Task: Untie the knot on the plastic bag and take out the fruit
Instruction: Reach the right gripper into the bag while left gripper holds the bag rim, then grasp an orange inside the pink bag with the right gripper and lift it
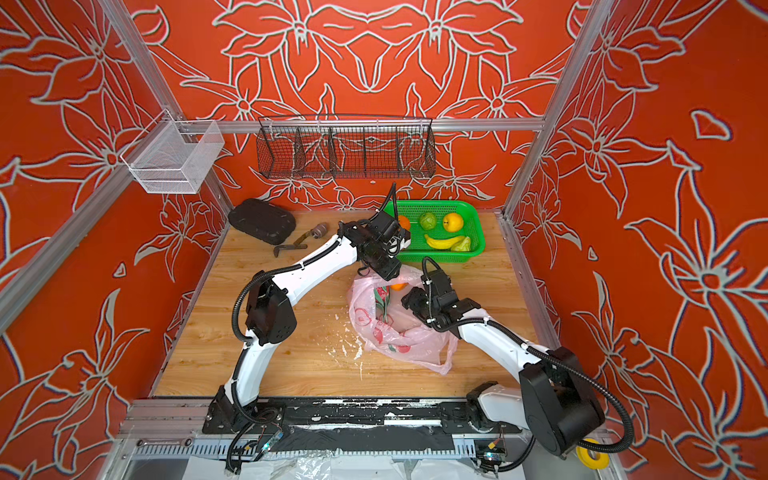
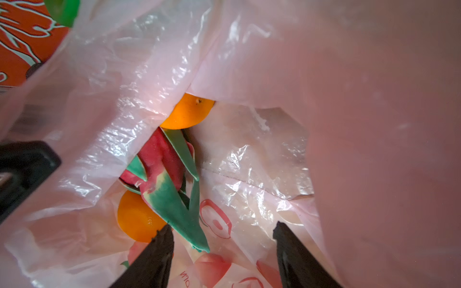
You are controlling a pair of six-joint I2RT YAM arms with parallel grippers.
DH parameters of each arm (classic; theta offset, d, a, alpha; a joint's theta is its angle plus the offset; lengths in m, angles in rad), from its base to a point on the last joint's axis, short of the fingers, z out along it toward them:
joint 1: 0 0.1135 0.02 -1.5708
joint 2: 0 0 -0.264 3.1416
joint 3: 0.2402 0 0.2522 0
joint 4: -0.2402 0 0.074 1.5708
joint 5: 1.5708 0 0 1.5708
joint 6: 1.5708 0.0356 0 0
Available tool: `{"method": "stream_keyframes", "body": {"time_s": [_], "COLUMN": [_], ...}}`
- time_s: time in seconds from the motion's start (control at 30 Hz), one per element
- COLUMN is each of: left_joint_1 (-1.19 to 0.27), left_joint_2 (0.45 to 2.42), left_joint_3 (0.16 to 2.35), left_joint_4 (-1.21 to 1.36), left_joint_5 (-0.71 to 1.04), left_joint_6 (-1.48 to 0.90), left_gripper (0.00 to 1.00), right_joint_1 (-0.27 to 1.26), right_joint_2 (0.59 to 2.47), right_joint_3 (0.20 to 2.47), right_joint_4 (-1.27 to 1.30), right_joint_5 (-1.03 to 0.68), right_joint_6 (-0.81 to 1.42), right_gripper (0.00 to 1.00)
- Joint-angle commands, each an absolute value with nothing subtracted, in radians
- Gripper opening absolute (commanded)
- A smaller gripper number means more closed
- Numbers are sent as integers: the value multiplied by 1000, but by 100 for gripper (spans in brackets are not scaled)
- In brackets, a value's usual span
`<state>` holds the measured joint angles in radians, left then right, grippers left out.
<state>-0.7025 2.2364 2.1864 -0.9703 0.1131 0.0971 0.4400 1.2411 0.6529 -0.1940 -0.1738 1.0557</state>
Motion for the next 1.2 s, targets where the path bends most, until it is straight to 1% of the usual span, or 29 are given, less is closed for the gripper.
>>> {"method": "stream_keyframes", "body": {"time_s": [0.0,0.1,0.13,0.17,0.53,0.63,0.7,0.77,0.9,1.03,1.17], "left_joint_1": [-707,-706,-706,-706,-707,-710,-712,-712,-718,-723,-723], "left_joint_2": [2224,2200,2189,2178,2102,2100,2100,2099,2098,2097,2095], "left_joint_3": [2196,2200,2202,2205,2250,2262,2264,2264,2265,2265,2264], "left_joint_4": [-1016,-1011,-1005,-1001,-977,-972,-971,-971,-961,-959,-961], "left_joint_5": [104,114,115,114,77,96,98,106,110,110,120], "left_joint_6": [127,116,109,100,-3,-3,-7,-12,-21,-20,-17], "left_gripper": [28,7,2,0,0,0,0,0,0,0,0], "right_joint_1": [442,442,442,442,443,442,442,442,442,441,442], "right_joint_2": [1239,1265,1274,1286,1407,1429,1446,1466,1519,1591,1635], "right_joint_3": [644,644,644,646,641,654,666,669,675,693,721], "right_joint_4": [-154,-63,-40,-10,264,268,267,265,276,353,370], "right_joint_5": [-167,-207,-213,-217,-184,-159,-152,-137,-107,-104,-66], "right_joint_6": [1038,1025,1025,1026,1061,1068,1078,1113,1215,1280,1336], "right_gripper": [66,66,66,66,68,75,81,85,87,89,90]}}
